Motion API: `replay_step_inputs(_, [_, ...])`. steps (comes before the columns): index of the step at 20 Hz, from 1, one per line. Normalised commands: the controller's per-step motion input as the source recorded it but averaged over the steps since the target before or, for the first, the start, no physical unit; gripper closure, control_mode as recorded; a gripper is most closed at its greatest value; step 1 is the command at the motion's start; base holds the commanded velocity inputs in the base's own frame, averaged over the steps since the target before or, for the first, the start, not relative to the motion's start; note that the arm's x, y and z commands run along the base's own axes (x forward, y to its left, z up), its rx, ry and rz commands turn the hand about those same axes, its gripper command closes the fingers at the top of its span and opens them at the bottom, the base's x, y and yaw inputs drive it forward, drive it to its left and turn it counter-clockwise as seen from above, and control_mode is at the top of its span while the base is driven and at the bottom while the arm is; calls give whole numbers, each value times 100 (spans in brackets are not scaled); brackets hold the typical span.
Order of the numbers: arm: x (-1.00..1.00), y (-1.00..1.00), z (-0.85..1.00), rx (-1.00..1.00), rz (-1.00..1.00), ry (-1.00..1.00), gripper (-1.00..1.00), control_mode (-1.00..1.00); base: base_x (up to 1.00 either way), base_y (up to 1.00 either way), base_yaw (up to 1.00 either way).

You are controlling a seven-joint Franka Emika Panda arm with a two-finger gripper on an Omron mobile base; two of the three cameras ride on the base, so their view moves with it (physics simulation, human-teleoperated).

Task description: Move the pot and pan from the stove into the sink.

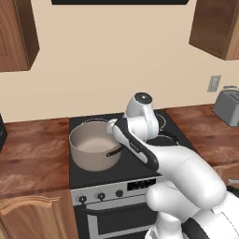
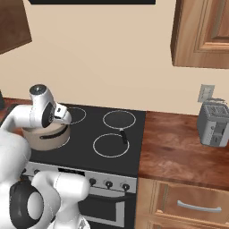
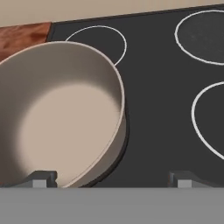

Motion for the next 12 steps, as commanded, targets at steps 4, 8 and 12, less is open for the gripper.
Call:
replay_step_inputs(4, [13, 3, -30, 1, 0, 0, -100, -100, 0, 0, 0])
replay_step_inputs(8, [4, 0, -35, 1, 0, 0, -100, -100, 0, 0, 0])
replay_step_inputs(12, [3, 0, -35, 2, 0, 0, -100, -100, 0, 0, 0])
